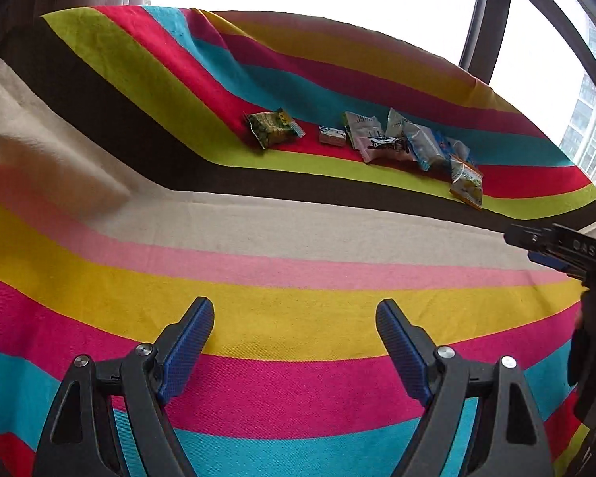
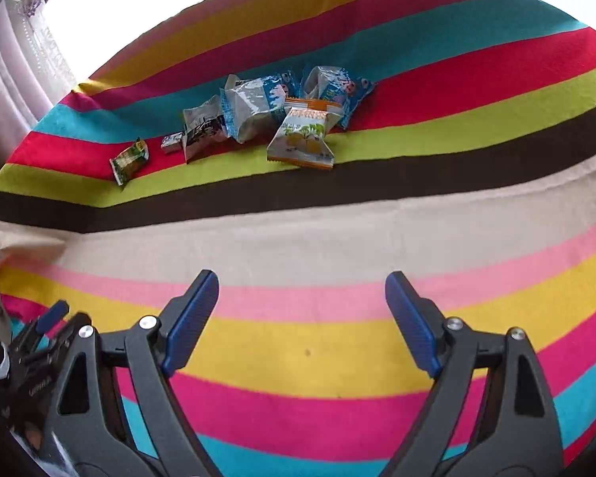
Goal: Organize snacks
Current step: 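Grasp the white-orange biscuit packet with right tool while left tool grasps green pea bag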
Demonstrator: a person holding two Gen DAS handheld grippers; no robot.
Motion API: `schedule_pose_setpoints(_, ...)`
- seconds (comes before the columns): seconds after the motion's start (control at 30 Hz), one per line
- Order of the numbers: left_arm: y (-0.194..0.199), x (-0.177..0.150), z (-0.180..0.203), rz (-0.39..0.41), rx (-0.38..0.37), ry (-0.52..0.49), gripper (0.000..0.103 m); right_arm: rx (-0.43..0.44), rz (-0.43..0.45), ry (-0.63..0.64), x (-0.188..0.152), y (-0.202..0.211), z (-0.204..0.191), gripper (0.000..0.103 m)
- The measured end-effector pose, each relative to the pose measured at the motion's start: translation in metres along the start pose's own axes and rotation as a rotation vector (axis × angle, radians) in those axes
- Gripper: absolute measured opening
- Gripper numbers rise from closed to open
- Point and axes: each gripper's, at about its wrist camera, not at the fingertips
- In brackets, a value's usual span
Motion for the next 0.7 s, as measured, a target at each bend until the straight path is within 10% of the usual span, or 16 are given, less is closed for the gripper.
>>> schedule_pose_setpoints(0.3, -0.005, 0.005, -0.013, -0.045, -0.072, 0.052, 0.086, -0.250, -0.019, -0.052, 0.096, -0.081, -0.018, 0.077)
schedule_pose_setpoints(0.43, -0.021, 0.038, -0.004, -0.066, -0.029, -0.084, 0.086, -0.146, 0.036, 0.047, 0.067, -0.057, -0.012, 0.038)
schedule_pose_setpoints(0.7, -0.089, 0.148, 0.012, -0.054, 0.106, -0.344, 0.086, -0.012, 0.036, 0.133, -0.018, -0.004, 0.007, 0.037)
Point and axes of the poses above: each gripper's, at about its wrist camera, not at the fingertips, and y roughly against the way its jaws point, z to its right, x to its top, and after that the axes turned 7 degrees about -z, right-handed
